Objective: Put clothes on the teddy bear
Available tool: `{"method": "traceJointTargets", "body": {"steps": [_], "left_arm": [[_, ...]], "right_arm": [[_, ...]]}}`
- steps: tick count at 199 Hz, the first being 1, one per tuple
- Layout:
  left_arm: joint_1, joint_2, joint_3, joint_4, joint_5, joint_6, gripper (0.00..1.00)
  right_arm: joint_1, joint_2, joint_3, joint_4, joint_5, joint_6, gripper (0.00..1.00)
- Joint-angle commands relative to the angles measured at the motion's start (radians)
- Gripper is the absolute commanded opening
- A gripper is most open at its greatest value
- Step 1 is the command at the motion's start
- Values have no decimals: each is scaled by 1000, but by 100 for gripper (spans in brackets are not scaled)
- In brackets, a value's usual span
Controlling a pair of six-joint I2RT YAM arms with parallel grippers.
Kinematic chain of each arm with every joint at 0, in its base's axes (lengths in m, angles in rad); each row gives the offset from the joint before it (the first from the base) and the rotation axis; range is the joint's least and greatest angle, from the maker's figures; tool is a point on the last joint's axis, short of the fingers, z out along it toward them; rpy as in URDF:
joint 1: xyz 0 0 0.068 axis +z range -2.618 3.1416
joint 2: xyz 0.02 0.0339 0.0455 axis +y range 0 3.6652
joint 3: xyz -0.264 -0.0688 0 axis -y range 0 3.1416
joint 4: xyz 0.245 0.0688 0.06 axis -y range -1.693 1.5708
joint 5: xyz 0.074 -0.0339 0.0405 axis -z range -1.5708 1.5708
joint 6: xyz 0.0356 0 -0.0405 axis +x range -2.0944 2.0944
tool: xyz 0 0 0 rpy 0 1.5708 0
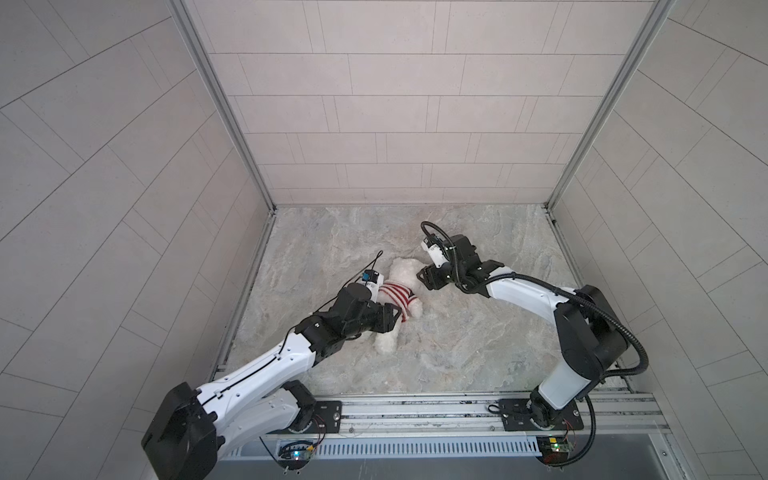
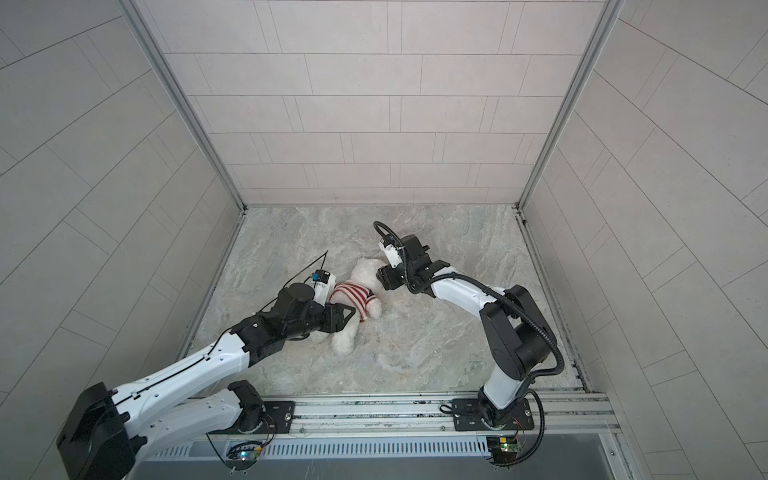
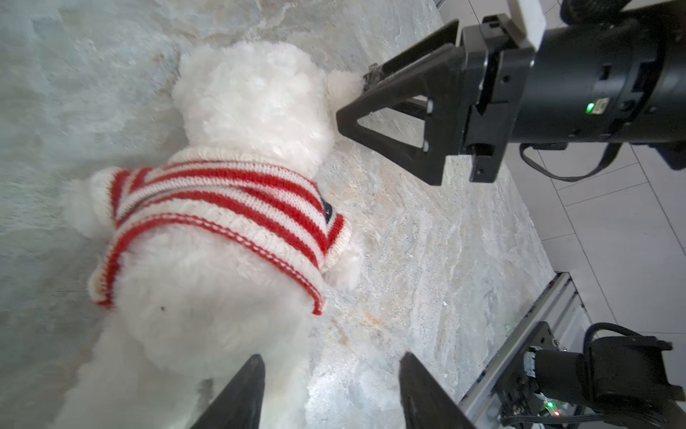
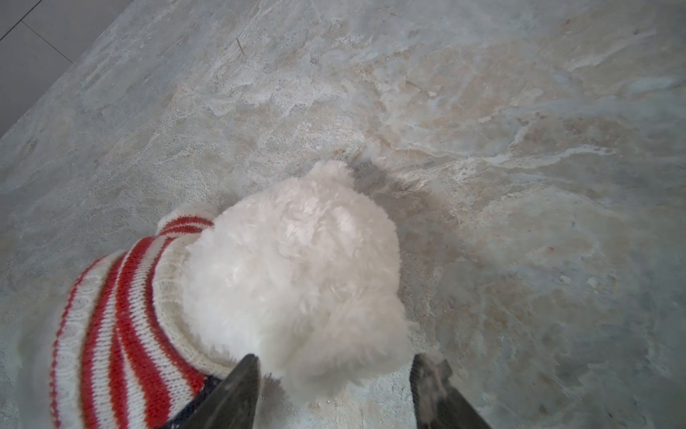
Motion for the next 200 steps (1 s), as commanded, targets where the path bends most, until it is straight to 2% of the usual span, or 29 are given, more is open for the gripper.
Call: {"method": "traceJointTargets", "body": {"steps": [1,65,101,139,178,200], "left_arm": [[-6,11,-58,48,-16,-38,62],[-5,10,-133,106,-21,-73,63],[-4,-8,-140,88,-43,-74,64],[32,-34,-146,68,-38,-66,63],[71,-57,-139,62,-5,-59,62],[73,-53,-117,75,14,-63,63]], "right_arm": [[-2,13,-7,18,-39,7,68],[11,-16,-95,63,-18,35,66],[36,-77,-181,99,-28,60,57],[85,-173,-320,168,-35,123,43],[199,-247,-438,261,-28,203,43],[233,-281,-496,328,-25,246,49]]}}
